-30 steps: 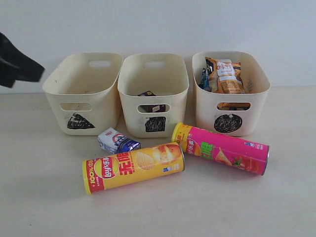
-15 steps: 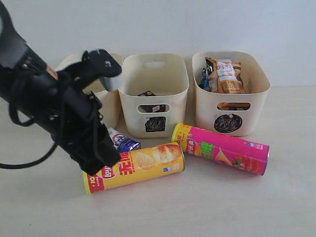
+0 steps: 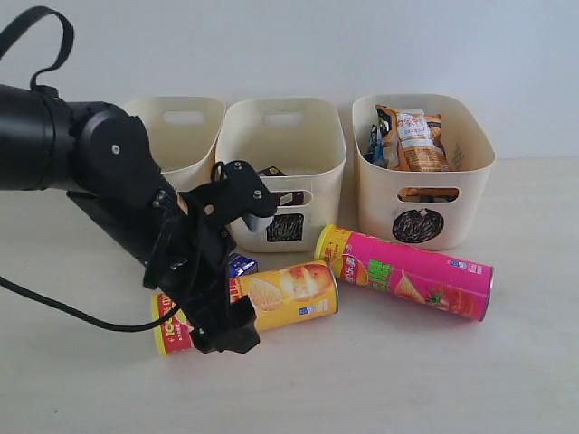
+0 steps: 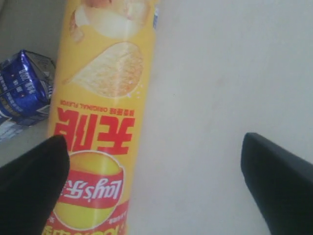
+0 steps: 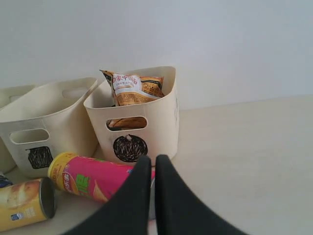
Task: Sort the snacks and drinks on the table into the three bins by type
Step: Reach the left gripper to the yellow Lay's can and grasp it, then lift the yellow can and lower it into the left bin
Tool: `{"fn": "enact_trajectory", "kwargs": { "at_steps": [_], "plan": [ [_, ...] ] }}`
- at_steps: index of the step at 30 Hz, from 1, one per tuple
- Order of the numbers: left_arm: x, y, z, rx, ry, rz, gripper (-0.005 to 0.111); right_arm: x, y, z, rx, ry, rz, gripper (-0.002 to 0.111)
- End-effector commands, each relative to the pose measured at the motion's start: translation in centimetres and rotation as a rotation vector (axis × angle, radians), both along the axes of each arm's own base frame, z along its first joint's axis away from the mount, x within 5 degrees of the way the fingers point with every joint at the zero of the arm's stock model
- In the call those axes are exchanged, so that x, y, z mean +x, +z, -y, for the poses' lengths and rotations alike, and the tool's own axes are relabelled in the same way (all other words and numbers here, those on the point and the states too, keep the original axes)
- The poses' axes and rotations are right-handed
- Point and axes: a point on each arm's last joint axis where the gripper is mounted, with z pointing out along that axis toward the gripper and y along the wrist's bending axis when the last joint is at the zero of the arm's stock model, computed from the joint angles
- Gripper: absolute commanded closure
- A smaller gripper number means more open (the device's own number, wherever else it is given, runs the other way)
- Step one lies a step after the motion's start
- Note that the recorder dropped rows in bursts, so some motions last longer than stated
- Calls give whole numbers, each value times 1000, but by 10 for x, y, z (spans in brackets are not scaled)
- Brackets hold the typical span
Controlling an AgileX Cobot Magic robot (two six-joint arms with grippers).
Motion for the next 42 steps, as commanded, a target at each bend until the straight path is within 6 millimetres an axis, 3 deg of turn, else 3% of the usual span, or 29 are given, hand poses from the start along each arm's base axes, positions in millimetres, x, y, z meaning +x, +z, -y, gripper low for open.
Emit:
{"fn": "enact_trajectory", "kwargs": {
  "at_steps": [1,15,18,22,28,42],
  "plan": [
    [8,-10,6,1,8,42,18,0,-1,0,2,-6,2,108],
    [23,-50,13,23,9,76,23,0,-1,0,11,-7,1,108],
    [24,-58,13,35,8,61,33,0,-1,0,11,-7,-2,108],
    [24,-58,13,33,8,63,60,0,-1,0,11,-7,-2,108],
    [21,-40,12,16,7,84,103,0,-1,0,13,-7,-2,108],
    [-10,36,-7,-10,-25,79,103,0,-1,0,15,-7,-4,108]
  ]
}}
